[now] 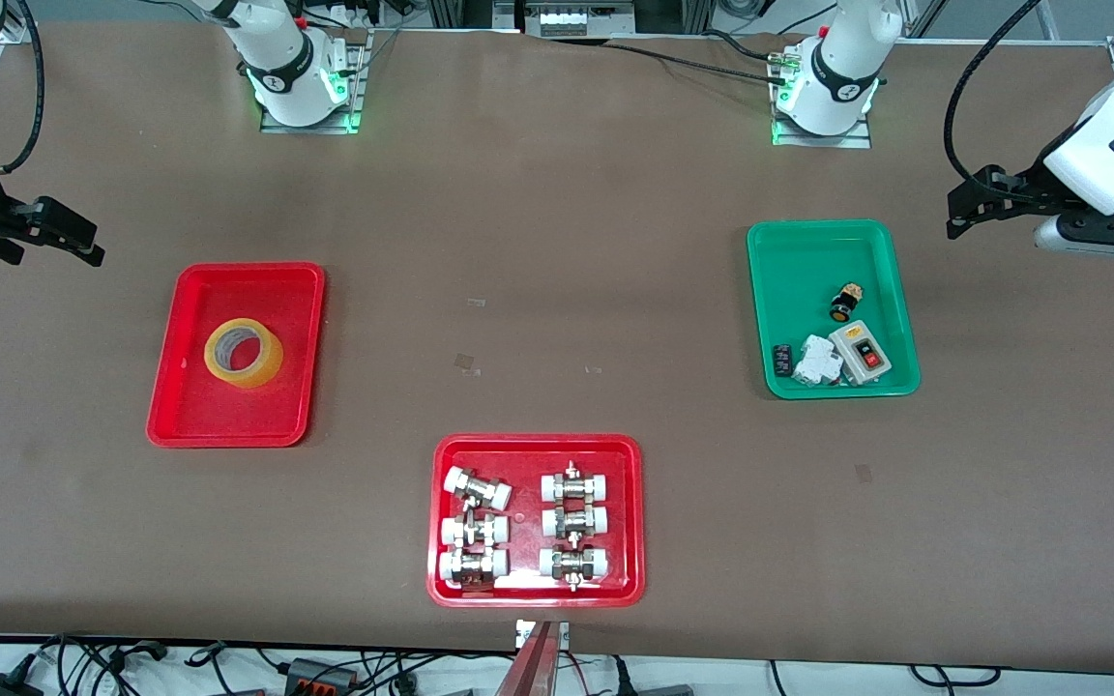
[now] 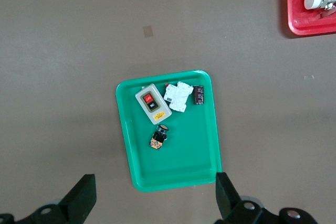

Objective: Left arm passes tape to right arm into tray

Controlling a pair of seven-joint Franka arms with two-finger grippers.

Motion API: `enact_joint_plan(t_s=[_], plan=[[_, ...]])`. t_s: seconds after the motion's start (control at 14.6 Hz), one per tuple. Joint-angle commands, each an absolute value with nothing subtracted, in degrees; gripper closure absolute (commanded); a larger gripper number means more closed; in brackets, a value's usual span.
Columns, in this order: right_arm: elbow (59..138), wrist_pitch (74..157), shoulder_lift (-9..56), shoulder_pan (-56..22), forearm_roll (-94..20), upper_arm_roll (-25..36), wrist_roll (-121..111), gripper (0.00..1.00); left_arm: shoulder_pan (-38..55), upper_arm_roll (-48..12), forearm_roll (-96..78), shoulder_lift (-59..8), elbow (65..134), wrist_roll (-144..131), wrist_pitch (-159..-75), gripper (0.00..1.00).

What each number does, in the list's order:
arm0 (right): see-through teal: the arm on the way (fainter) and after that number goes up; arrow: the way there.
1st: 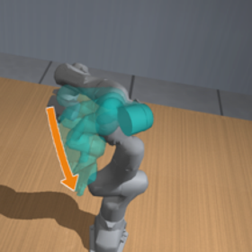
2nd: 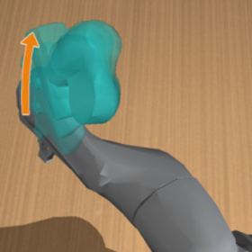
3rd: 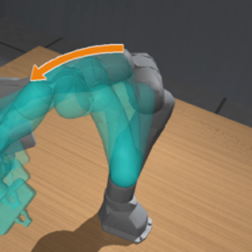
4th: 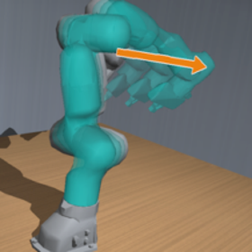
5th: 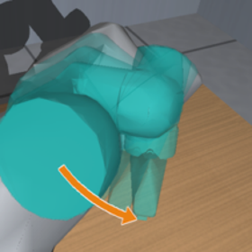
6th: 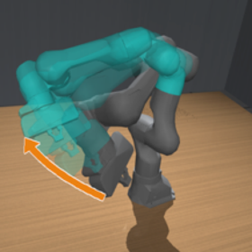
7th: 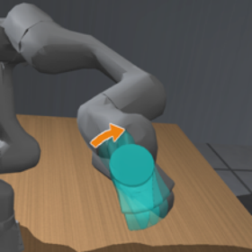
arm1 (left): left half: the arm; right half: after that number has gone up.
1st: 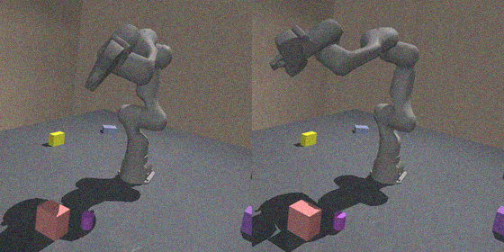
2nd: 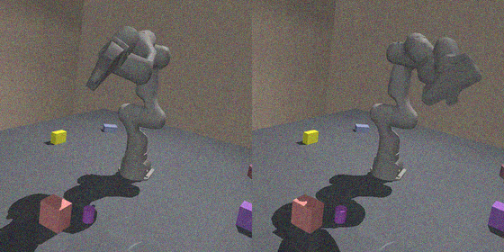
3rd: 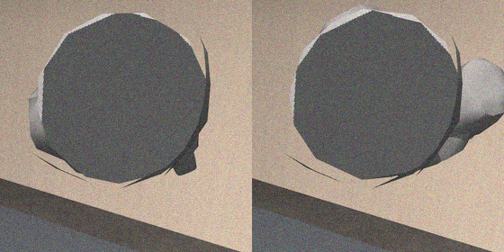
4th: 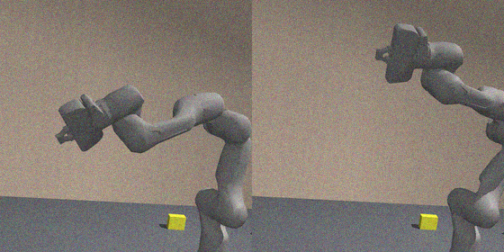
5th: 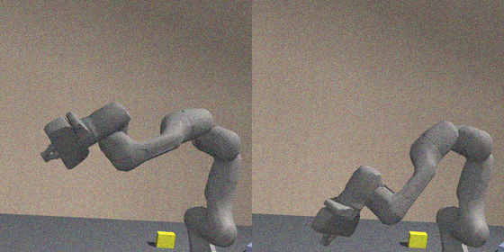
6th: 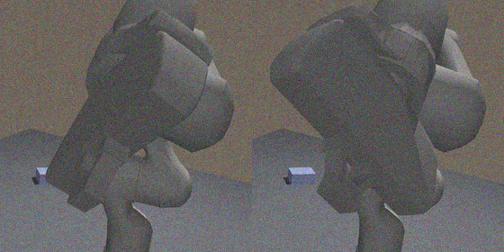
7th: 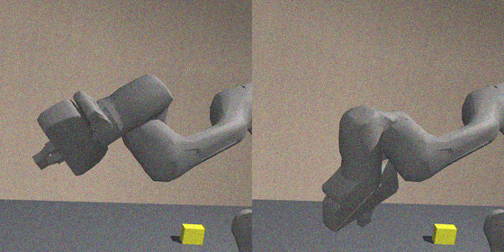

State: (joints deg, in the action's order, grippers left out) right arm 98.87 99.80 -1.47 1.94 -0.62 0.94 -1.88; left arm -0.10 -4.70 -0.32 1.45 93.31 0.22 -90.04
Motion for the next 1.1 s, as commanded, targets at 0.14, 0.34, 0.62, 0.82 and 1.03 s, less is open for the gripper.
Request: enact_joint_plan(t_s=[0.14,0.34,0.62,0.82,1.03], plan=[[99.84,100.11,-2.72,2.11,-0.70,0.53,-2.90,0.00,-0.26,-4.75,0.18,1.05,92.37,0.00,-89.21,0.00],[99.84,100.02,-2.81,1.94,-0.79,0.88,-2.46,0.00,-0.26,-4.75,0.18,1.05,92.37,0.00,-89.21,0.00],[99.93,99.76,-2.99,2.02,-1.23,0.88,-1.93,0.00,-0.26,-4.75,0.18,1.05,92.37,0.00,-89.21,0.00],[99.84,99.58,-3.25,2.20,-1.06,0.88,-2.02,0.00,-0.26,-4.75,0.18,1.05,92.37,0.00,-89.21,0.00],[100.11,99.14,-3.34,2.29,-1.23,0.88,-1.93,0.00,-0.26,-4.75,0.17,1.05,92.37,0.00,-89.21,0.00]])
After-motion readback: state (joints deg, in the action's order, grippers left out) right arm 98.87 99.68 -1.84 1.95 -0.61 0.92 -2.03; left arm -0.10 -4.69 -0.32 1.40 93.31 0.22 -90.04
